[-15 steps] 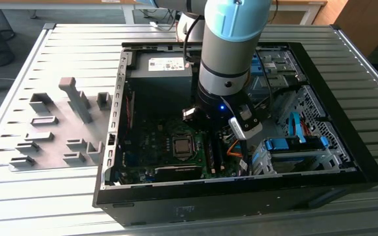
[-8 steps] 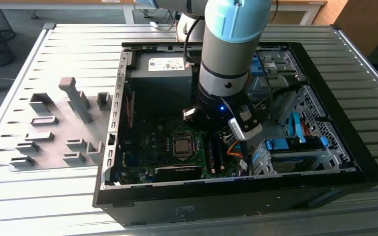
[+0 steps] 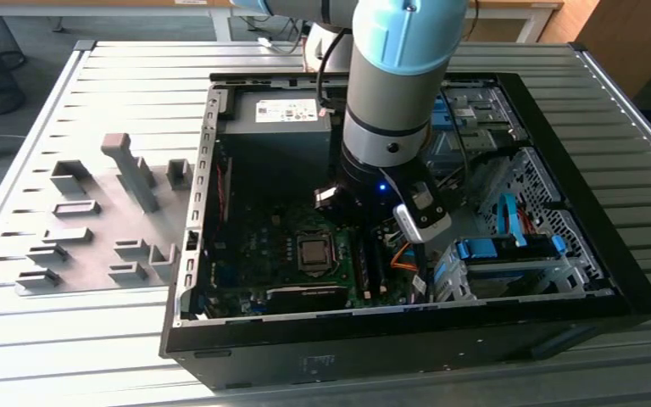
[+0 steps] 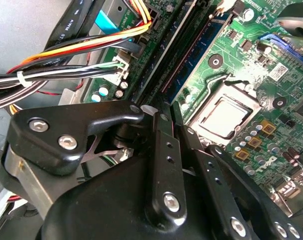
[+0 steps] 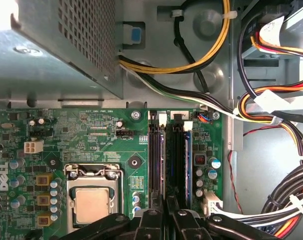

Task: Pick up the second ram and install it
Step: 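Press down the second ram until it locks into place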

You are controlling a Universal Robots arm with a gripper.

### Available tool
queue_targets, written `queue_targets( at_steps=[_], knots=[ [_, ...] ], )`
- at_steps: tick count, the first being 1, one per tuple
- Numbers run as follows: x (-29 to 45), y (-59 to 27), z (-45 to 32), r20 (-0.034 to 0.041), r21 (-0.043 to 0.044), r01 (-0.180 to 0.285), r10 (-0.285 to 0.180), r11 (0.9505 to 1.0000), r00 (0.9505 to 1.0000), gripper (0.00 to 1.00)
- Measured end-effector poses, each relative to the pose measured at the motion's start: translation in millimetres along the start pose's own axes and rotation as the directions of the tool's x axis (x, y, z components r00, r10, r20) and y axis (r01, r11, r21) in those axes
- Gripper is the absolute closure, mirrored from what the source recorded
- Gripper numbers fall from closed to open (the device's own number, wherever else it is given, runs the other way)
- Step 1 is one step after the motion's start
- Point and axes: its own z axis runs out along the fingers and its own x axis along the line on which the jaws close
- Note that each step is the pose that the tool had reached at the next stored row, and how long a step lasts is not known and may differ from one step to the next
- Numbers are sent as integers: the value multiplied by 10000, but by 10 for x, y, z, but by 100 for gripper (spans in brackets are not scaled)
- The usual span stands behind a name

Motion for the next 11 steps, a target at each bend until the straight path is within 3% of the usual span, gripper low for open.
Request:
queue_targets(
  at_steps=[3,4,5,11],
  knots=[
    [0,0,2,0,-4,0,0,10000,10000,85],
    [0,1,2,0,-4,0,0,10000,10000,78],
    [0,0,-3,-1,-3,0,0,10000,10000,78],
    [0,0,-256,0,-3,0,0,10000,10000,78]
  ],
)
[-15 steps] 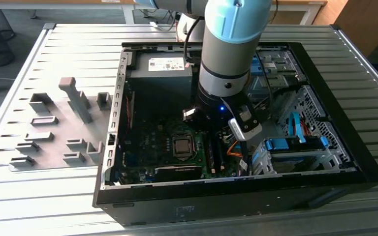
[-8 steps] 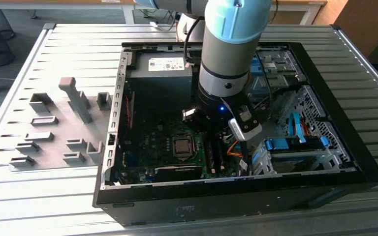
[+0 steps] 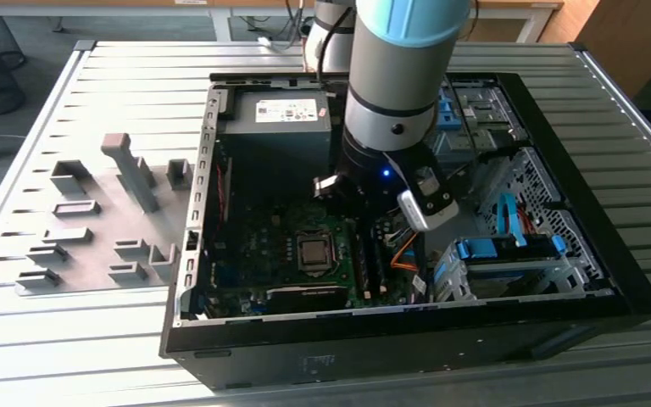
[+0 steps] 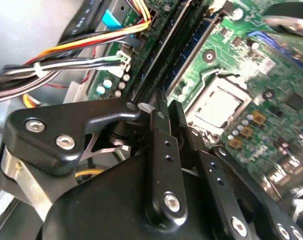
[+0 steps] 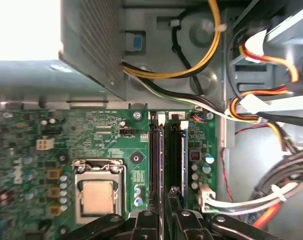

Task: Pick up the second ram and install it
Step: 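Press down the second ram until it locks into place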

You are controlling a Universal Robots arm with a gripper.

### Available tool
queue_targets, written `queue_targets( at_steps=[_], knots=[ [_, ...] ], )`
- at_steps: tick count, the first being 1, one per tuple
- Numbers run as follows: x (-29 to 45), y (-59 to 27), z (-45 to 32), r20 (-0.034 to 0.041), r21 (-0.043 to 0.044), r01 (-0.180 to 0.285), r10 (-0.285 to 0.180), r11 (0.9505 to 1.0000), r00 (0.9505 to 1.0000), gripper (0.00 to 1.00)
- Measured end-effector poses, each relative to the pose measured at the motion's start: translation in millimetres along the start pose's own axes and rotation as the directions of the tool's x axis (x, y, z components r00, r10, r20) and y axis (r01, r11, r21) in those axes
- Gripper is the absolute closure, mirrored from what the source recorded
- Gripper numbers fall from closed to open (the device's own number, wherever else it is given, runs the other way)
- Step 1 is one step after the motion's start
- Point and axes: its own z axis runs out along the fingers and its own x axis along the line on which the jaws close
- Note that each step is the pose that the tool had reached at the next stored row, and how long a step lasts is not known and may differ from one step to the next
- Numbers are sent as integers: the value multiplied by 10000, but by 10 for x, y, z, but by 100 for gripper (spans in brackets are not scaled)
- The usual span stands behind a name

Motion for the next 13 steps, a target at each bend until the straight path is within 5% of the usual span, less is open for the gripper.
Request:
queue_targets(
  at_steps=[5,13],
  knots=[
    [0,0,-36,1,-3,-1,1,10000,10000,90],
    [-9,2,15,0,-1,0,0,10000,10000,90]
  ],
)
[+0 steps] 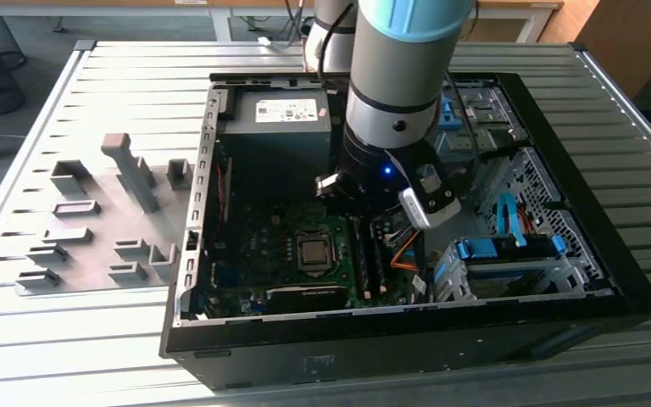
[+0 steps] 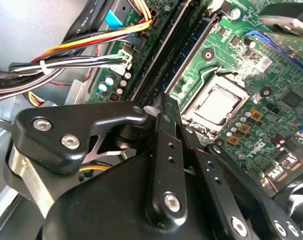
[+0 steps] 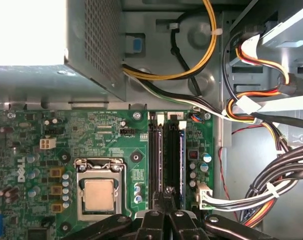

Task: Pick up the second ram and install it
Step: 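Press down the second ram until it locks into place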

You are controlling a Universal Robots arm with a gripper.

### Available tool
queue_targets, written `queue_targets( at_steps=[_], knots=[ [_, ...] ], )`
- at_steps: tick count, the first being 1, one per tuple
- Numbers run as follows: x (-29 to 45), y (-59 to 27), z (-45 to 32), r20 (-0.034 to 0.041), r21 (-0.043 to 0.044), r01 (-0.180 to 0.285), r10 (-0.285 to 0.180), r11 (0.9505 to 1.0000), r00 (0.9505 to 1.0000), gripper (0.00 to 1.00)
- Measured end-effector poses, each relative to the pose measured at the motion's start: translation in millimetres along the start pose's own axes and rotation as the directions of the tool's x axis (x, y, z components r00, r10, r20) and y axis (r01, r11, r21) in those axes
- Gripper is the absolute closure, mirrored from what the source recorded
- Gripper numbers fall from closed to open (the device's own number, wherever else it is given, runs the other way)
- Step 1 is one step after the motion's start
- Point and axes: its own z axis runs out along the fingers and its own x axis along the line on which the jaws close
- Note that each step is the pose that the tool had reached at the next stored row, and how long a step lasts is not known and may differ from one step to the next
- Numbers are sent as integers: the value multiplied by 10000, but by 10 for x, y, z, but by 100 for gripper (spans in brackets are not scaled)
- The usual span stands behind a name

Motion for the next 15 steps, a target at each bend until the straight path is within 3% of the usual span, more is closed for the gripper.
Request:
queue_targets(
  at_steps=[15],
  knots=[
    [-1,1,209,-8,27,0,0,10000,10000,90]
  ],
)
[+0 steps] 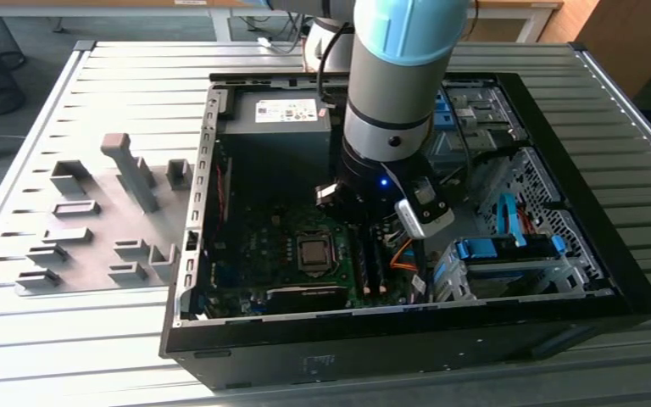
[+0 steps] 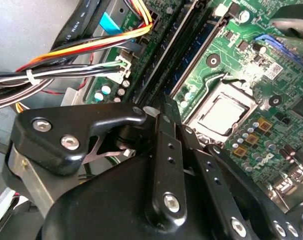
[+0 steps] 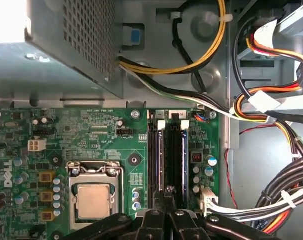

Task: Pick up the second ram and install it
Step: 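Press down the second ram until it locks into place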

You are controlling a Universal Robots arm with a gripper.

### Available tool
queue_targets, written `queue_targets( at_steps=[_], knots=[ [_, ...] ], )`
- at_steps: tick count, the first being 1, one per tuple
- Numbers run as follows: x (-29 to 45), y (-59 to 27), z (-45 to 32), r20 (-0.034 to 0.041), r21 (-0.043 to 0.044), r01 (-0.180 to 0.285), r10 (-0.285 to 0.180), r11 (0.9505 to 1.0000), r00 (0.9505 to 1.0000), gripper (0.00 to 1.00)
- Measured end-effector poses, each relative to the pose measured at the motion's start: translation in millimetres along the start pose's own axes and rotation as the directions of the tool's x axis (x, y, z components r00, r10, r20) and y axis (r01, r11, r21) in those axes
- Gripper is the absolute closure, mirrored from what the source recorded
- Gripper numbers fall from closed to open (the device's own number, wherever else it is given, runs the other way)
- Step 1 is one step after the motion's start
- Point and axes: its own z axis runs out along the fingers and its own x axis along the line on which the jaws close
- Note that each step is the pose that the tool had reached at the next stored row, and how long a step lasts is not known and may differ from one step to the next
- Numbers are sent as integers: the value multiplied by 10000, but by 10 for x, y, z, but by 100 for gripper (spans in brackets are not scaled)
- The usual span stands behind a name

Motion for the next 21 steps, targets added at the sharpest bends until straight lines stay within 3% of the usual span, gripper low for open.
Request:
queue_targets(
  at_steps=[2,4,8,10,21],
  knots=[
    [0,1,-9,-2,7,0,0,10000,10000,90],
    [-1,5,-51,20,-58,-1,1,10000,10000,90],
    [0,-2,-238,10,-28,-1,1,10000,10000,90],
    [0,-2,-287,9,-26,0,0,10000,10000,90],
    [0,-2,-296,9,-27,0,0,10000,10000,90]
  ],
)
